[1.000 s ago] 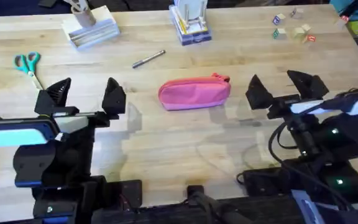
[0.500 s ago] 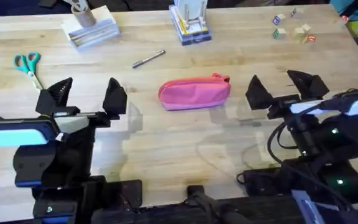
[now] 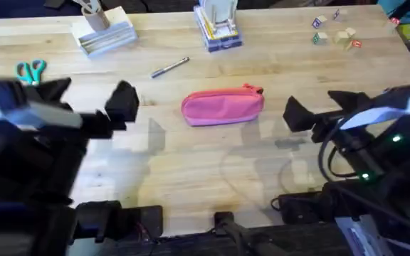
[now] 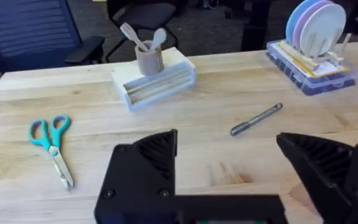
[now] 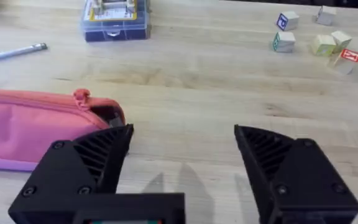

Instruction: Unzip the bag, pick up the pens from the table one at a time and place them inside, then zip the bag closed.

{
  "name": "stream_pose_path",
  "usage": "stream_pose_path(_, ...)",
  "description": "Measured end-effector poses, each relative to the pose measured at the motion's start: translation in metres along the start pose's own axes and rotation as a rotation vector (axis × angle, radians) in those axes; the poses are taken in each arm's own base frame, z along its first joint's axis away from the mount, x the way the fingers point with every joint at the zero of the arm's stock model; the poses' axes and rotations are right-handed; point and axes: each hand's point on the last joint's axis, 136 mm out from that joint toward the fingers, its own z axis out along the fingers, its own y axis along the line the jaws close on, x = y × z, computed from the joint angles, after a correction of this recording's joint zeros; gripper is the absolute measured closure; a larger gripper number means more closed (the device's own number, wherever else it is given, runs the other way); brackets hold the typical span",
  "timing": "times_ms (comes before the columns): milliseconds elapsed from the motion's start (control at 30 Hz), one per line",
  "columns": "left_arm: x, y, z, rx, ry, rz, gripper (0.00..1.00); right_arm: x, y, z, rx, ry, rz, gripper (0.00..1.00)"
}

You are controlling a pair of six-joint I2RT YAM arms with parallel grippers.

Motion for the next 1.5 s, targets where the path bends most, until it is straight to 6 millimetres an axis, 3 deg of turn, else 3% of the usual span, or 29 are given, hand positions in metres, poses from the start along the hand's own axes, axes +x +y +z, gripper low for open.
stream_pose_path(67, -0.014, 0.000, 0.002, 0.005, 0.038, 0.003, 0.008, -0.011, 0.000, -0.005, 0.000, 0.015, 0.001, 0.005)
stream_pose_path(100, -0.045, 0.000, 0.017, 0.023, 0.158, 0.004, 0.008, -0.050, -0.001, -0.017, -0.002, 0.098, 0.004, 0.006)
stream_pose_path(333, -0.076, -0.002, 0.041, 0.051, 0.217, 0.002, 0.007, -0.098, -0.002, -0.020, -0.004, 0.167, 0.006, 0.006)
stream_pose_path(533, -0.098, -0.009, 0.056, 0.097, 0.218, -0.004, 0.007, -0.121, -0.002, -0.015, -0.005, 0.195, 0.007, 0.005)
stream_pose_path(800, -0.081, -0.022, 0.059, 0.184, 0.281, 0.065, 0.007, -0.119, -0.002, -0.015, -0.005, 0.203, 0.007, 0.005)
stream_pose_path(1200, -0.036, -0.075, 0.019, 0.610, 0.369, 0.392, 0.007, -0.119, -0.002, -0.015, -0.005, 0.203, 0.007, 0.004)
stream_pose_path(1500, -0.015, -0.094, -0.003, 0.849, 0.312, 0.683, 0.007, -0.119, -0.002, -0.015, -0.005, 0.203, 0.007, 0.004)
